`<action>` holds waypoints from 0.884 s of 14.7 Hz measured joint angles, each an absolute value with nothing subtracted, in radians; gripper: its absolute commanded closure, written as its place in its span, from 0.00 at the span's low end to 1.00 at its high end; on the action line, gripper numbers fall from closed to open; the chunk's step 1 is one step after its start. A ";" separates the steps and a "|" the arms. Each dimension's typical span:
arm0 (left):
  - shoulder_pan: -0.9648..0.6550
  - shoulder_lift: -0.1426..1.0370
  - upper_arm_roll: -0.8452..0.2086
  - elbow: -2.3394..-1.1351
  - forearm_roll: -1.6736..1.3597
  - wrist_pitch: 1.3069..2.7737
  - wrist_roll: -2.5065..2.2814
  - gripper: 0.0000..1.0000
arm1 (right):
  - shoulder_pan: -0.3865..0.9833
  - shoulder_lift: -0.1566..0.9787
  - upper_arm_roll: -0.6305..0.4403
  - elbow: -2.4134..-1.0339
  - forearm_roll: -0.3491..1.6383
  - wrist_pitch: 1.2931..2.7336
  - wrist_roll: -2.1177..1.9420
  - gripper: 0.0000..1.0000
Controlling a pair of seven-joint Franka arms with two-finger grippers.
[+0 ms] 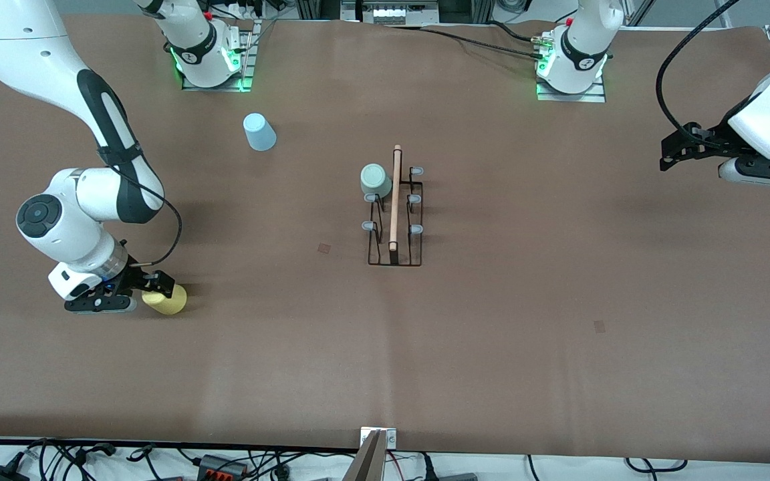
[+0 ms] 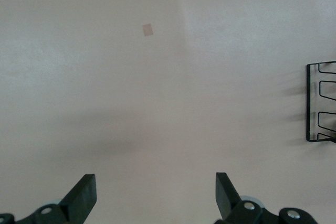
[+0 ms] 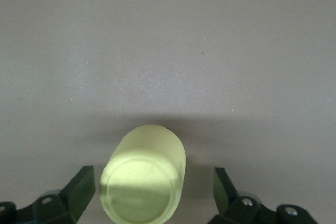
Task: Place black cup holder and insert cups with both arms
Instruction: 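Move the right gripper to the yellow cup and grasp it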
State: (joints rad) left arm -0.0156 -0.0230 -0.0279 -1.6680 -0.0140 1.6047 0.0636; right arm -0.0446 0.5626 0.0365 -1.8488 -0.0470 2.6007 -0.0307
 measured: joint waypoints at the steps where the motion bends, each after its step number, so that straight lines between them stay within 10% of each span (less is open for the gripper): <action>1: -0.016 -0.023 -0.028 -1.668 -0.014 1.605 0.064 0.00 | -0.043 0.567 0.037 -1.847 -0.043 2.601 -0.031 0.00; 6: -0.016 -0.023 -0.028 -1.668 -0.014 1.605 0.064 0.00 | -0.035 0.581 0.037 -1.843 -0.034 2.602 -0.031 0.03; 13: -0.016 -0.023 -0.028 -1.668 -0.014 1.605 0.064 0.00 | -0.035 0.582 0.037 -1.838 -0.034 2.605 -0.031 0.74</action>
